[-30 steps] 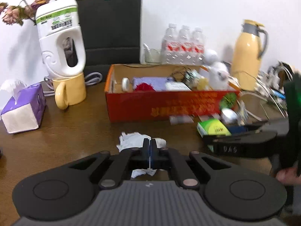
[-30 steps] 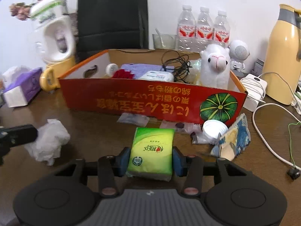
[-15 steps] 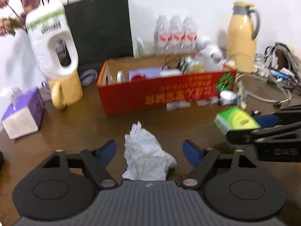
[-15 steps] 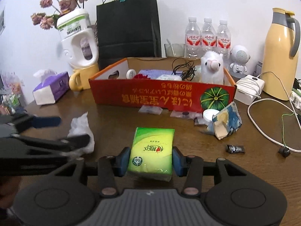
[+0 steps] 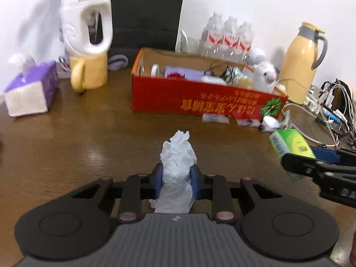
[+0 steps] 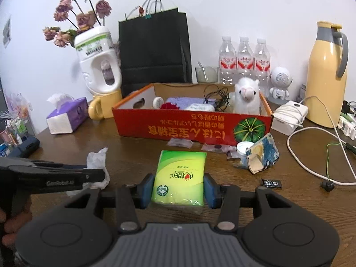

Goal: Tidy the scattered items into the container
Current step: 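Grasp the crumpled white tissue with the left tool while the right grasps the green tissue pack, then carry the tissue and green tissue pack toward the cardboard box with both tools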

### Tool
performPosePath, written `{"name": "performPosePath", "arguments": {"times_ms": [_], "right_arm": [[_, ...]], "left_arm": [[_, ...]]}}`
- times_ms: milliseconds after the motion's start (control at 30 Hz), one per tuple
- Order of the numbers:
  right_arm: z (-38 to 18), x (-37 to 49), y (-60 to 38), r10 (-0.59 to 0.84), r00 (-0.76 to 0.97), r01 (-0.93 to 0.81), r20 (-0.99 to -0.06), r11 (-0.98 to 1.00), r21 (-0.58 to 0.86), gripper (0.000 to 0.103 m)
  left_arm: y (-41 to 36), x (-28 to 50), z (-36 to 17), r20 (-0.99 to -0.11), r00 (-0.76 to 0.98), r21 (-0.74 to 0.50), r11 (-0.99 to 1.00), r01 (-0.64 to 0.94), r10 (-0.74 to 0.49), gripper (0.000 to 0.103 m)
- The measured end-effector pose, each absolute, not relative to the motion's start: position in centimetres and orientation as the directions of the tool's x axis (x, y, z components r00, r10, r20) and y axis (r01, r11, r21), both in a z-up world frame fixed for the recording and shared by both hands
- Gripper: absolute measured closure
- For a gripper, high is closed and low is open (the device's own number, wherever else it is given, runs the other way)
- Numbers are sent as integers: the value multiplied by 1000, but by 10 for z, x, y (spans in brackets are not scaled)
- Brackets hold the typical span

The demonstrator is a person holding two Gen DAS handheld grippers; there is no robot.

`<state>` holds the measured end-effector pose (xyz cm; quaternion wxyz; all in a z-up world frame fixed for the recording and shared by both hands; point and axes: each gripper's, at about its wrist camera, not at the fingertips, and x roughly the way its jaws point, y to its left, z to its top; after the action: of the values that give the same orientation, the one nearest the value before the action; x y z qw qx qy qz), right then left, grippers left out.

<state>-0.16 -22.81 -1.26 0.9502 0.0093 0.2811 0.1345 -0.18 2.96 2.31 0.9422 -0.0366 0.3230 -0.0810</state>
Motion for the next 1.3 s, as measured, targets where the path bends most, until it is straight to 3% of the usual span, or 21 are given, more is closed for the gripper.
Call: {"name": "performPosePath", "arguments": {"times_ms": [233,767,1067,1300], "right_arm": [[0,-34,-224,300,821,-282,-485,953,112,57],[16,-111,-230,320,864,-302,-388,947,108,57],[23,-84,-227,327,863,-310,-386,945,106,57],[48,-14,-230,349,866,-333,-359,937,106,57]], "left_arm": [[14,-52,38,-547,823,-69,987,142,-157,77],[1,-124,67,-416,898,-84,990,115,-140,77],[2,-89,70,-424,894,-78,990,121,-143,77],[0,2,98,-388,910,-49,989,137,-145,76]]}}
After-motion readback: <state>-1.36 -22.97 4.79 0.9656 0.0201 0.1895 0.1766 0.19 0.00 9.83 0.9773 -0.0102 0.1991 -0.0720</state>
